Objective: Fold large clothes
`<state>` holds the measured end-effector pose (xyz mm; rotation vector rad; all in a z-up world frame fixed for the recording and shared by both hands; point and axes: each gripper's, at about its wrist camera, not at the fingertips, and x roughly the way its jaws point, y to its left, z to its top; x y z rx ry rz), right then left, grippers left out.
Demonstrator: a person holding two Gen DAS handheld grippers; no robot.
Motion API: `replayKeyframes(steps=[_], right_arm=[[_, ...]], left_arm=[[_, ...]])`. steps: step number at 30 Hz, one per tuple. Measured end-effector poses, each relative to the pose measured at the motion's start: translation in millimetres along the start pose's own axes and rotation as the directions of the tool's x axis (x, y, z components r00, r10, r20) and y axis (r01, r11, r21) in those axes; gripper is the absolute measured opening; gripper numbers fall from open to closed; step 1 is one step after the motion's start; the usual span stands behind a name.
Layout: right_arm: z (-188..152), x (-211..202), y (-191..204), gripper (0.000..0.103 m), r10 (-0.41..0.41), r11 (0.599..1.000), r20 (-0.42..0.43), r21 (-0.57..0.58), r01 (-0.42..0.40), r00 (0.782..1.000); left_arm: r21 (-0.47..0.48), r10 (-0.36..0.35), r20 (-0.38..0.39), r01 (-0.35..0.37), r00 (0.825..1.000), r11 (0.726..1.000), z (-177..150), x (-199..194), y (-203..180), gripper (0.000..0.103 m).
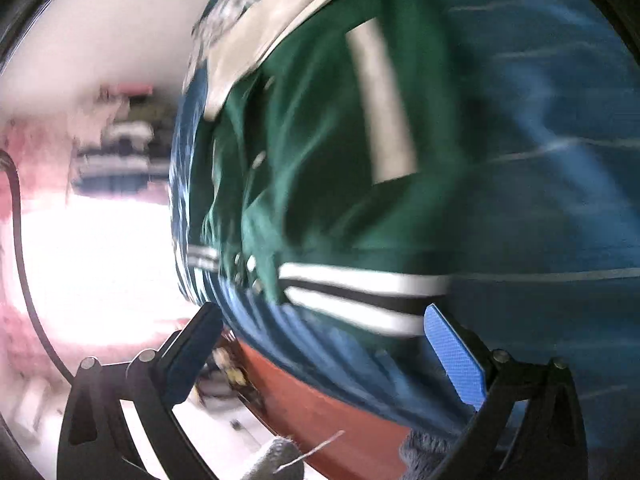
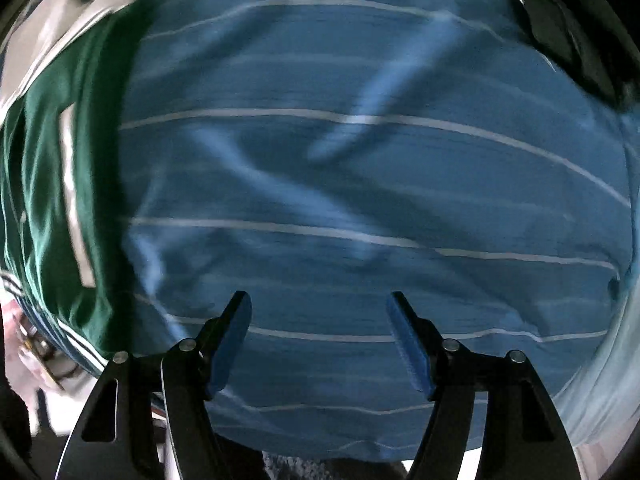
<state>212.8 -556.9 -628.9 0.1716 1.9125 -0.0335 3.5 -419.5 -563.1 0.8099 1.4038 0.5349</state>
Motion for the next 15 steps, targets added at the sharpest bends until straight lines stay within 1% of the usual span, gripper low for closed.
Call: replayKeyframes(steps=[1, 3, 4, 5, 7, 9, 10, 11, 12, 13, 14, 15], right_arm=[[1, 0, -7, 0.071, -0.001, 1.0, -0.002, 0.018, 0.001, 1.0], [3, -1, -21, 0.071, 0.013, 0.999, -0.005, 0.05, -0.013, 1.0], [6, 1, -15, 0.071, 0.013, 0.998, -0.004, 0.06, -0.013, 1.0], [7, -2, -20, 0.071, 0.012, 0.998, 0.001, 0.064, -0.012, 1.0], [22, -11, -38, 0.071, 0.017, 0.999, 0.008, 0.051, -0.018, 1.0], [31, -16, -40, 0.071, 0.031, 0.999, 0.016, 0.036, -0.031, 0.999], [33, -17, -39, 0.071, 0.045, 0.999, 0.014, 0.03, -0.045, 0.999], [37, -16, -38, 0.071, 0.069, 0.997, 0.01, 0.026, -0.07, 0.998], [43, -16, -36, 0.071, 0.108, 0.994, 0.01, 0.022, -0.108, 0.994], [50, -17, -32, 0.071, 0.151, 0.988, 0.015, 0.011, -0.151, 0.988], [59, -19, -27, 0.071, 0.2, 0.98, 0.028, -0.004, -0.2, 0.979], [72, -25, -19, 0.072, 0.277, 0.961, 0.057, -0.029, -0.275, 0.959]], left_arm=[[0.031, 0.037, 0.019, -0.038, 0.999, 0.999, 5, 0, -16, 0.103], [0.074, 0.088, 0.022, -0.09, 0.996, 0.993, 16, 11, -36, 0.103], [0.074, 0.106, 0.014, -0.107, 0.994, 0.992, 23, 19, -43, 0.103], [0.064, 0.12, 0.007, -0.121, 0.993, 0.991, 29, 26, -46, 0.103], [0.007, 0.142, -0.006, -0.142, 0.99, 0.99, 42, 39, -37, 0.103], [-0.043, 0.184, -0.013, -0.184, 0.983, 0.982, 55, 50, -21, 0.103], [-0.08, 0.184, -0.029, -0.186, 0.983, 0.979, 62, 61, -8, 0.103], [-0.105, 0.171, -0.041, -0.174, 0.984, 0.979, 64, 64, 0, 0.098], [-0.147, 0.133, -0.049, -0.139, 0.99, 0.979, 67, 69, 13, 0.07], [-0.202, 0.064, -0.043, -0.072, 0.997, 0.977, 68, 71, 27, 0.046], [-0.244, 0.011, -0.031, -0.019, 0.999, 0.97, 69, 70, 37, 0.017], [-0.273, -0.009, -0.026, 0.002, 1.0, 0.962, 69, 68, 46, 0.016]])
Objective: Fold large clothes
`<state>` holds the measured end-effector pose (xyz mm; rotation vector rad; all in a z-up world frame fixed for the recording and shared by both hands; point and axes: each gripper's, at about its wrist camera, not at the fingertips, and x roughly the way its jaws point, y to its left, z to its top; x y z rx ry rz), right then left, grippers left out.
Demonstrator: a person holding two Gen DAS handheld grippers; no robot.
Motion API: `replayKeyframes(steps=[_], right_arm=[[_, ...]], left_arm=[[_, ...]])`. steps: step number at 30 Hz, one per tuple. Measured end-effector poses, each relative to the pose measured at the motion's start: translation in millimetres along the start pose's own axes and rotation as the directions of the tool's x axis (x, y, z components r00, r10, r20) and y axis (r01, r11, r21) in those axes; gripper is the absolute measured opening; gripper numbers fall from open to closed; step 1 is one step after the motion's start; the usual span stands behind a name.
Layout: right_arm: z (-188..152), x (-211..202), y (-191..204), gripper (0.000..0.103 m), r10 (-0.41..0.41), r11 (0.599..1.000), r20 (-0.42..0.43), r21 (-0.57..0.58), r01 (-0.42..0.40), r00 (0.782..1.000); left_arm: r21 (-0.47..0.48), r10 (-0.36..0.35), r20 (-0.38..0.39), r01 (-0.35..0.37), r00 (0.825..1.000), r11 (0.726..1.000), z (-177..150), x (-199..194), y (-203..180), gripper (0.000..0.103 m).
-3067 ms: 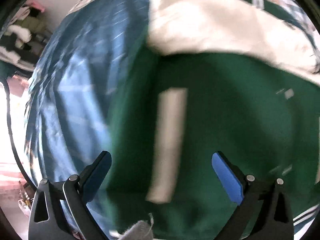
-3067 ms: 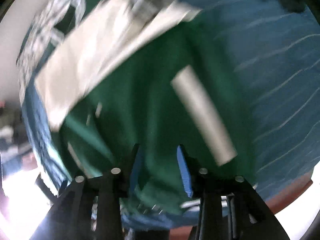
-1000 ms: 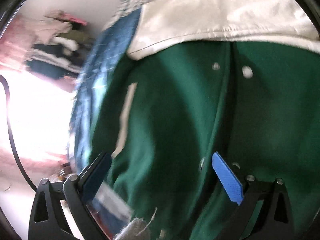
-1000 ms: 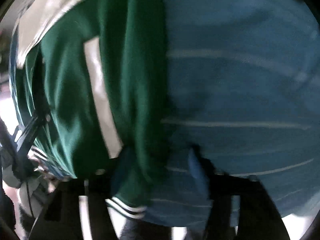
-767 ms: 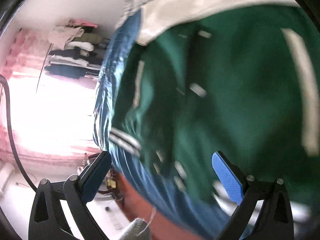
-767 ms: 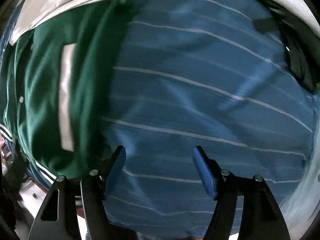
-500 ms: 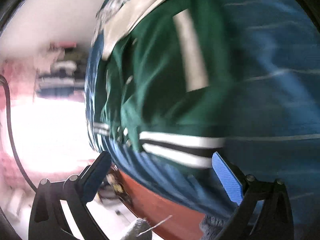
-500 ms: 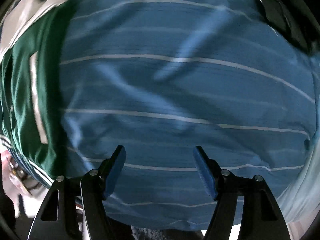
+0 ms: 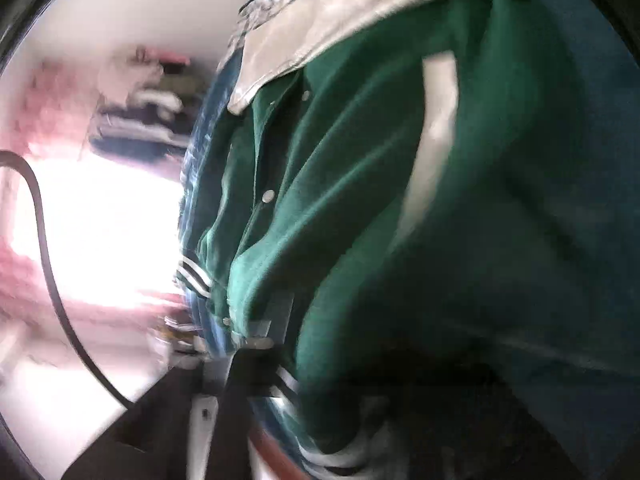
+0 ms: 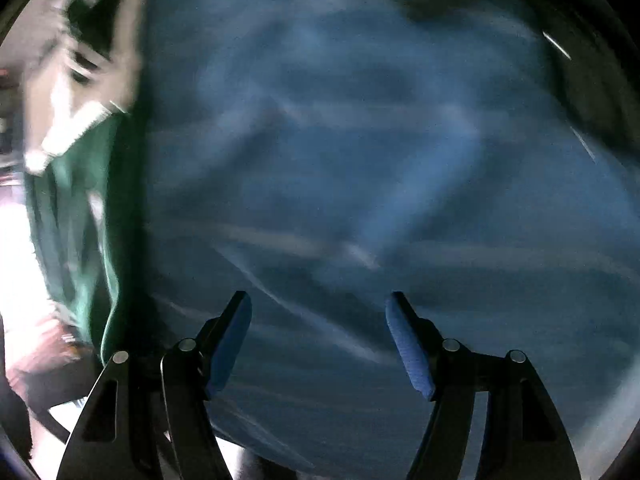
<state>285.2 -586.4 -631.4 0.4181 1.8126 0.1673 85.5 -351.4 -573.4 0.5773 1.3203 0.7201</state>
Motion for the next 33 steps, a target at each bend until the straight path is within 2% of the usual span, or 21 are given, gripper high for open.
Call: replayKeyframes(steps=[2, 3, 5, 7, 9, 10, 11, 12, 14, 15, 16, 18, 19, 21, 22, 25, 27, 28, 29, 30, 33], right_arm=[[23, -4, 14, 0.079, 0.115, 0.993, 0.046, -0.039, -0.113, 0.992], [40, -7, 24, 0.087, 0.208, 0.977, 0.076, -0.064, -0.203, 0.975], [70, -10, 39, 0.089, 0.362, 0.931, 0.128, -0.1, -0.352, 0.923], [96, -6, 48, 0.091, 0.463, 0.886, 0.145, -0.111, -0.451, 0.874], [123, 4, 62, 0.091, 0.562, 0.827, 0.14, -0.096, -0.554, 0.815], [135, 12, 69, 0.091, 0.596, 0.803, 0.126, -0.077, -0.592, 0.793], [147, 23, 75, 0.092, 0.613, 0.789, 0.114, -0.038, -0.613, 0.782], [142, 36, 83, 0.091, 0.62, 0.782, 0.113, -0.01, -0.623, 0.776], [154, 53, 87, 0.062, 0.594, 0.796, 0.135, 0.041, -0.604, 0.793], [155, 56, 88, 0.036, 0.579, 0.803, 0.152, 0.065, -0.593, 0.801], [151, 54, 89, 0.031, 0.553, 0.817, 0.164, 0.086, -0.57, 0.817], [129, 42, 103, 0.028, 0.534, 0.829, 0.197, 0.072, -0.555, 0.822], [128, 31, 112, 0.027, 0.521, 0.837, 0.21, 0.062, -0.543, 0.827], [118, -5, 118, 0.026, 0.519, 0.837, 0.237, 0.055, -0.545, 0.821], [116, -27, 124, 0.026, 0.517, 0.838, 0.252, 0.043, -0.543, 0.818], [101, -85, 178, 0.025, 0.513, 0.848, 0.276, -0.017, -0.53, 0.813], [102, -111, 239, 0.026, 0.508, 0.856, 0.268, -0.048, -0.515, 0.819], [100, -116, 261, 0.026, 0.501, 0.862, 0.261, -0.065, -0.502, 0.826], [99, -120, 298, 0.025, 0.475, 0.879, 0.257, -0.094, -0.467, 0.842], [106, -125, 330, 0.025, 0.458, 0.889, 0.252, -0.11, -0.445, 0.852], [118, -108, 417, 0.025, 0.384, 0.922, 0.232, -0.144, -0.359, 0.894]], left_arm=[[-0.033, -0.041, 0.022, 0.042, 0.999, 0.999, 5, -6, 15, 0.013], [-0.038, -0.051, 0.028, 0.052, 0.998, 0.998, 7, -9, 18, 0.012], [-0.039, -0.07, 0.041, 0.071, 0.997, 0.997, 7, -20, 24, 0.012], [-0.034, -0.092, 0.05, 0.094, 0.994, 0.995, 11, -25, 30, 0.011], [-0.033, -0.116, 0.056, 0.118, 0.992, 0.993, 13, -27, 35, 0.011], [-0.034, -0.13, 0.06, 0.132, 0.99, 0.991, 16, -25, 42, 0.011], [-0.035, -0.142, 0.065, 0.144, 0.988, 0.989, 19, -23, 48, 0.011], [-0.035, -0.153, 0.067, 0.155, 0.986, 0.987, 17, -25, 48, 0.011], [-0.027, -0.181, 0.074, 0.184, 0.981, 0.983, 18, -22, 53, 0.011], [-0.025, -0.209, 0.074, 0.212, 0.975, 0.977, 19, -20, 58, 0.011], [-0.028, -0.229, 0.076, 0.231, 0.971, 0.972, 18, -20, 62, 0.011], [-0.022, -0.273, 0.083, 0.275, 0.959, 0.961, 15, -23, 73, 0.011], [-0.03, -0.308, 0.085, 0.311, 0.948, 0.95, 16, -22, 84, 0.011], [-0.046, -0.36, 0.096, 0.366, 0.928, 0.93, 18, -20, 108, 0.011], [-0.065, -0.396, 0.11, 0.404, 0.912, 0.912, 20, -18, 130, 0.011], [-0.127, -0.466, 0.12, 0.479, 0.877, 0.869, 27, -5, 181, 0.012], [-0.186, -0.514, 0.108, 0.525, 0.851, 0.831, 34, 14, 218, 0.013], [-0.225, -0.542, 0.099, 0.549, 0.835, 0.805, 39, 29, 241, 0.013], [-0.265, -0.562, 0.091, 0.564, 0.822, 0.783, 44, 47, 263, 0.014], [-0.288, -0.568, 0.085, 0.566, 0.818, 0.772, 46, 60, 273, 0.016], [-0.391, -0.613, 0.071, 0.587, 0.787, 0.709, 54, 121, 318, 0.018]])
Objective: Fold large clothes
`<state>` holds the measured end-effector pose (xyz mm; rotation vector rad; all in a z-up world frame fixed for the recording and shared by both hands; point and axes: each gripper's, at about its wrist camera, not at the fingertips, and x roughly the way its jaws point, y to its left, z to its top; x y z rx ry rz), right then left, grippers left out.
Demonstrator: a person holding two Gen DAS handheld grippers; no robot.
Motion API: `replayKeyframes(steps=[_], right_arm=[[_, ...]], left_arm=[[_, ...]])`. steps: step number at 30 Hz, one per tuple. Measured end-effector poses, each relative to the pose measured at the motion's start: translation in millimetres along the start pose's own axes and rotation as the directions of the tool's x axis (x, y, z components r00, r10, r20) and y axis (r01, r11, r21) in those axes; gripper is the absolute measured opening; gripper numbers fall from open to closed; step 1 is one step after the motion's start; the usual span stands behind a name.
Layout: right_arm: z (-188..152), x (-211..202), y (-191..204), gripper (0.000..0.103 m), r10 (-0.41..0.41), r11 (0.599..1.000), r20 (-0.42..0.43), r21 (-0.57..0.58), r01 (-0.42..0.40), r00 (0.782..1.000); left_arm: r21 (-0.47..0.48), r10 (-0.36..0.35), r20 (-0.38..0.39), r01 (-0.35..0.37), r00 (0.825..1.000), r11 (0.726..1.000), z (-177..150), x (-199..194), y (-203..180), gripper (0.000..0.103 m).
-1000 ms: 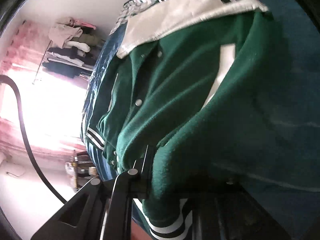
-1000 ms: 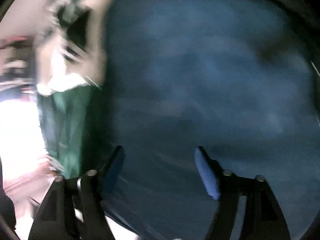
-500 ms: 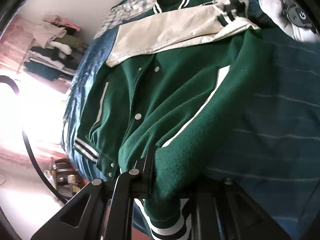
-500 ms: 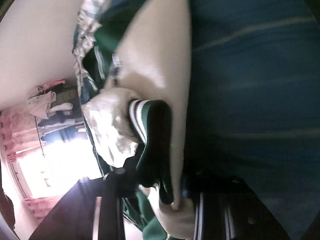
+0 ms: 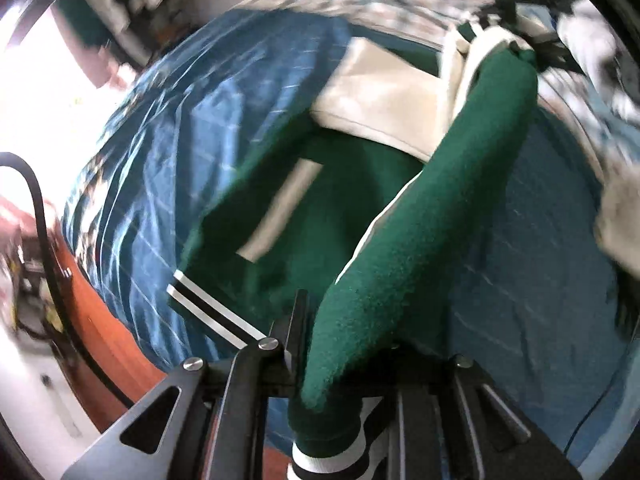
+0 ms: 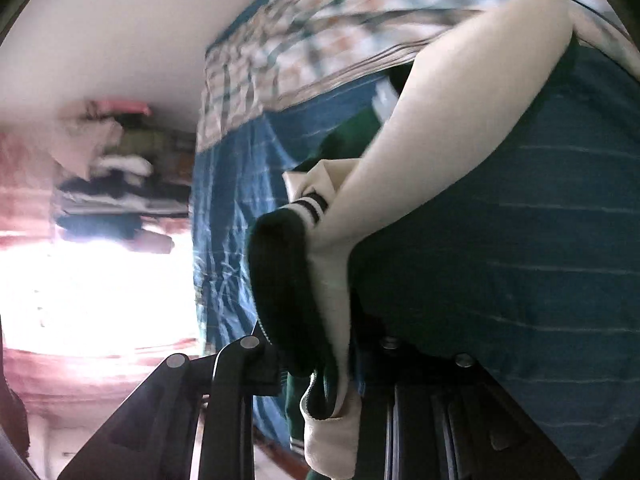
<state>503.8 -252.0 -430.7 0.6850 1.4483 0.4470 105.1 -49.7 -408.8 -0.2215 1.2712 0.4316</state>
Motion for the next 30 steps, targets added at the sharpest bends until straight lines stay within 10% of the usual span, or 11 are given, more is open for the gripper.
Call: replayKeyframes(steps=[8, 11, 13, 16, 23, 25, 27, 30], right_arm=[[1, 186, 87, 0.035, -0.283, 0.955, -0.151, -0.129, 0.265, 0.947], [11, 231, 88, 0.063, -0.281, 0.957, -0.204, -0.133, 0.258, 0.938], [17, 237, 87, 0.07, -0.215, 0.975, -0.224, -0.109, 0.195, 0.951], [27, 231, 76, 0.07, -0.111, 0.992, -0.24, -0.092, 0.092, 0.964], [11, 139, 3, 0.07, -0.172, 0.985, -0.161, -0.058, 0.165, 0.972], [4, 119, -20, 0.07, -0.208, 0.978, -0.153, -0.054, 0.202, 0.966], [0, 103, -47, 0.07, -0.241, 0.971, -0.147, -0.047, 0.236, 0.959], [6, 96, -80, 0.07, -0.273, 0.962, -0.133, -0.041, 0.27, 0.953]], left_arm=[[-0.35, -0.316, -0.105, 0.262, 0.943, 0.899, 23, 115, 152, 0.028], [-0.406, -0.327, -0.073, 0.272, 0.942, 0.872, 20, 120, 184, 0.054], [-0.44, -0.309, -0.03, 0.265, 0.951, 0.858, 15, 110, 205, 0.077], [-0.493, -0.256, -0.017, 0.214, 0.967, 0.843, -4, 96, 230, 0.08], [-0.587, -0.377, -0.113, 0.245, 0.919, 0.772, -35, 120, 194, 0.08], [-0.609, -0.337, -0.12, 0.198, 0.934, 0.768, -34, 132, 187, 0.075], [-0.606, -0.262, -0.106, 0.146, 0.959, 0.782, -32, 143, 183, 0.017], [-0.639, -0.222, -0.074, 0.125, 0.972, 0.759, -32, 144, 191, 0.009]])
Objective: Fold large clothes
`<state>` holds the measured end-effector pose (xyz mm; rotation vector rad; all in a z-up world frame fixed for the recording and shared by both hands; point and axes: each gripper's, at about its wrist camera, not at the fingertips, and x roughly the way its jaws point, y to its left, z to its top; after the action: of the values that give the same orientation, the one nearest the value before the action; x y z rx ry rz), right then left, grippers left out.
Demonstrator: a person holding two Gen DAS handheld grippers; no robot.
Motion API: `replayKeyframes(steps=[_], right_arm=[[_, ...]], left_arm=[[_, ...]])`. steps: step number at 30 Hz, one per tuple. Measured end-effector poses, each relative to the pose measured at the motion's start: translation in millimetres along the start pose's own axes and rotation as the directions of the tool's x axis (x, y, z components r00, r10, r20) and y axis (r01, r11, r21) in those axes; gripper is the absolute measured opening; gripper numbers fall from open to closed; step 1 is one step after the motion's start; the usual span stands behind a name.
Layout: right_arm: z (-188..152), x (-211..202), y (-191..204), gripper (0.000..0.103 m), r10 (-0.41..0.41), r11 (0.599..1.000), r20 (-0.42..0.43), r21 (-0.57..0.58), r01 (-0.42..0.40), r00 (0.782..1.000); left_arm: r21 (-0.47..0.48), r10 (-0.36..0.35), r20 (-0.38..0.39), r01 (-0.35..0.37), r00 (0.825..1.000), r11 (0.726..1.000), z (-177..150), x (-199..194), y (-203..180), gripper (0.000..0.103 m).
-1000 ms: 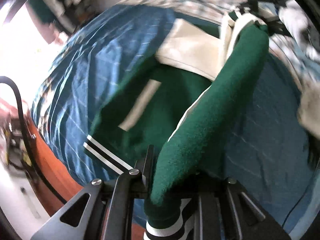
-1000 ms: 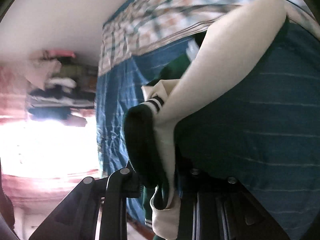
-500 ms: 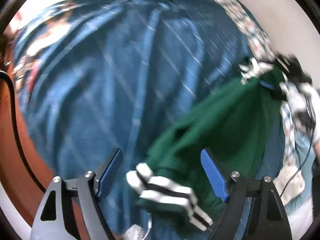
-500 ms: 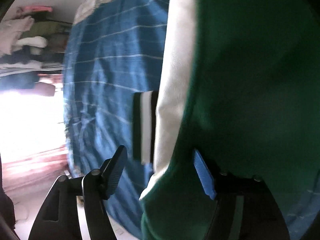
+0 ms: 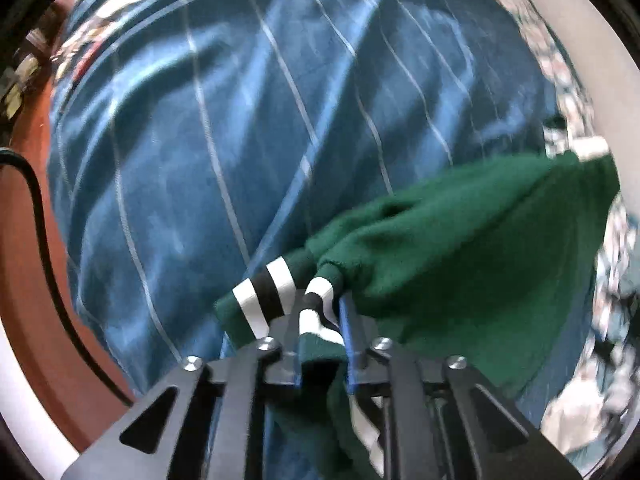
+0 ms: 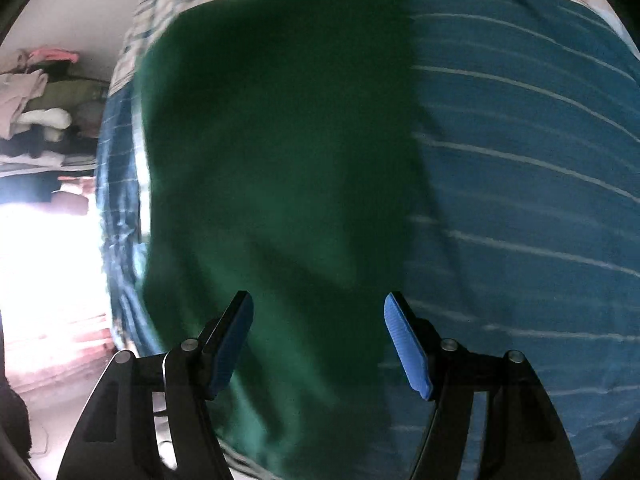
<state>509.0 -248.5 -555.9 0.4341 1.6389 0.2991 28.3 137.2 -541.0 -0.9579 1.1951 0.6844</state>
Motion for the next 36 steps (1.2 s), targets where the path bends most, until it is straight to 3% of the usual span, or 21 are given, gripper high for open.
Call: replayKeyframes(steps=[4, 7, 10, 11, 12, 13, 14, 16, 20, 23, 26, 29, 32, 34, 35, 36], right_arm=[[31, 16, -43, 0.082, 0.048, 0.998, 0.041, 0.027, -0.049, 0.998], [72, 40, -69, 0.083, 0.168, 0.983, 0.085, 0.066, -0.174, 0.982], [105, 69, -82, 0.084, 0.339, 0.93, 0.104, 0.112, -0.35, 0.935], [113, 74, -81, 0.083, 0.391, 0.909, 0.14, 0.096, -0.405, 0.91], [116, 76, -78, 0.07, 0.415, 0.9, 0.154, 0.076, -0.429, 0.897], [119, 78, -73, 0.038, 0.424, 0.898, 0.163, 0.055, -0.437, 0.891], [119, 79, -72, 0.029, 0.428, 0.895, 0.17, 0.051, -0.442, 0.887], [111, 72, -71, 0.021, 0.446, 0.88, 0.214, 0.071, -0.469, 0.869], [74, 32, -74, 0.018, 0.505, 0.804, 0.318, 0.165, -0.571, 0.802], [24, -8, -94, 0.017, 0.51, 0.753, 0.368, 0.244, -0.61, 0.777], [-45, -35, -125, 0.017, 0.462, 0.717, 0.397, 0.359, -0.598, 0.793], [-113, -62, -164, 0.017, 0.356, 0.712, 0.402, 0.469, -0.523, 0.844], [-147, -73, -222, 0.02, 0.18, 0.751, 0.374, 0.545, -0.373, 0.91], [-146, -59, -245, 0.036, 0.128, 0.785, 0.302, 0.551, -0.283, 0.945], [-143, -50, -256, 0.045, 0.118, 0.796, 0.242, 0.557, -0.238, 0.963], [-137, -45, -263, 0.053, 0.102, 0.819, 0.17, 0.545, -0.18, 0.98]], left_arm=[[0.013, 0.004, 0.021, -0.005, 1.0, 1.0, 12, 1, 8, 0.009], [0.017, 0.004, 0.009, -0.004, 1.0, 1.0, 13, 3, 8, 0.009], [0.047, 0.025, 0.016, -0.026, 1.0, 0.999, 11, 3, 3, 0.009], [0.057, 0.035, 0.018, -0.036, 0.999, 0.998, 12, 3, 0, 0.009], [0.063, 0.042, 0.018, -0.043, 0.999, 0.997, 14, 6, -6, 0.009], [0.072, 0.051, 0.016, -0.052, 0.999, 0.996, 15, 5, -8, 0.009], [0.079, 0.058, 0.017, -0.059, 0.998, 0.995, 17, 5, -10, 0.009], [0.102, 0.071, 0.013, -0.072, 0.997, 0.992, 24, 4, -12, 0.008], [0.2, 0.082, 0.003, -0.081, 0.997, 0.976, 55, -4, -14, 0.007], [0.309, 0.128, 0.051, -0.137, 0.99, 0.941, 96, -21, -24, 0.007], [0.378, 0.143, 0.066, -0.157, 0.988, 0.913, 127, -36, -33, 0.007], [0.398, 0.125, 0.118, -0.162, 0.985, 0.903, 141, -61, -40, 0.01], [0.378, 0.113, 0.152, -0.163, 0.982, 0.911, 132, -72, -46, 0.012], [0.353, 0.107, 0.145, -0.152, 0.984, 0.923, 112, -69, -42, 0.013], [0.345, 0.113, 0.135, -0.153, 0.984, 0.926, 106, -62, -46, 0.025], [0.335, 0.122, 0.117, -0.155, 0.986, 0.929, 95, -55, -45, 0.058]])
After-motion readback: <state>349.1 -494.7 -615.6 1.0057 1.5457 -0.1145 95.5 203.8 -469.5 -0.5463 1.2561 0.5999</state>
